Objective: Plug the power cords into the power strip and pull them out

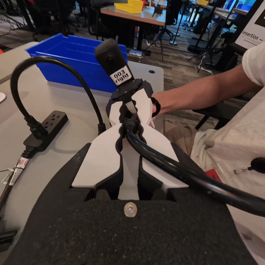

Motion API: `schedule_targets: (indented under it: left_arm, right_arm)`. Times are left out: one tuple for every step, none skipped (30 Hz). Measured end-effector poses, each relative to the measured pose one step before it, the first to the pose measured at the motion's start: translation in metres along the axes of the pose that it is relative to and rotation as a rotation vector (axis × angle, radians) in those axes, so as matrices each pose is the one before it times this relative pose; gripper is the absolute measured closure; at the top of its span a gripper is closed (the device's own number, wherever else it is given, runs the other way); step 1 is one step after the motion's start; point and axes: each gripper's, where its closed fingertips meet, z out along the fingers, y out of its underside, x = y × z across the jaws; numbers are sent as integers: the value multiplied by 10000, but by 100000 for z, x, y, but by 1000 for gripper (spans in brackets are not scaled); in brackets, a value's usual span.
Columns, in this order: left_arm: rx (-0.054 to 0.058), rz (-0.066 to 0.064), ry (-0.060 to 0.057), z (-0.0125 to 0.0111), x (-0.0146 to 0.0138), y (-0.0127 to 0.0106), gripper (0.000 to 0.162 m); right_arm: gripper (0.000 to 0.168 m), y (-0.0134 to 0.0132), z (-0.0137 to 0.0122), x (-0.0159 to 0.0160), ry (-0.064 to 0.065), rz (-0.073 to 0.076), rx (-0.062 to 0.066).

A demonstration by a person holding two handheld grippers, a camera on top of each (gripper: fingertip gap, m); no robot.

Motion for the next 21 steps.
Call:
schedule_targets:
  left_arm:
    - [-264,-32,87,56,23,311,144]
    - [-262,-14,72,39,-7,288,146]
    - [-186,16,61,-2,-63,166,147]
    - [-126,-55,118,-18,-32,76,147]
    - [-200,-50,131,-9,-34,125,147]
    - [-274,57,36,18,-112,162,147]
    - [-312,82,17,68,-74,154,147]
    - [-336,66,37,101,17,106,147]
    - [-318,27,-39,65,-77,32,147]
    - [-331,-32,13,49,-17,4,147]
    - [-330,-86,-25,61,-79,-33,147]
    - [-301,-40,-87,83,-161,-62,147]
    - [-309,88,-57,115,-131,-11,147]
    - [-299,156,-34,98,-100,-56,147]
    - [-272,224,-52,5,-92,-135,147]
    - [-240,202,-43,-142,-92,-259,147]
    - [-199,104,71,-313,-1,-365,147]
    - [-179,102,159,-513,57,-388,147]
    - [-213,118,-23,-741,-269,-320,147]
    - [-243,173,-201,-964,-563,-202,147]
    - [-147,136,-283,-1138,-761,-254,147]
  right_arm:
    - [141,328,-31,173,185,-171,-228]
    - [141,331,-2,206,198,-162,-216]
    - [140,279,46,175,169,-116,-154]
    - [141,118,62,71,116,-78,-54]
    - [141,101,46,91,114,-73,-81]
    - [140,216,51,214,238,-194,-183]
    - [140,137,-19,281,289,-257,-146]
    - [140,247,-16,85,148,-330,-260]
    - [140,136,-44,192,318,-487,-208]
    - [141,84,-35,170,352,-558,-249]
    - [141,199,21,112,362,-612,-407]
    - [141,81,-53,385,583,-698,-380]
    - [141,101,-62,261,408,-460,-370]
    - [141,153,-40,221,315,-256,-319]
    - [141,-43,-47,174,206,-57,-86]
    - [141,-225,-131,104,86,144,80]
    - [141,-517,-229,7,59,196,245]
    - [140,-587,-326,-215,-60,147,201]
    - [140,-288,-572,96,186,-77,-133]
    - [140,-161,-1030,532,493,-414,-183]
    - [135,-154,-1390,662,520,-334,-26]
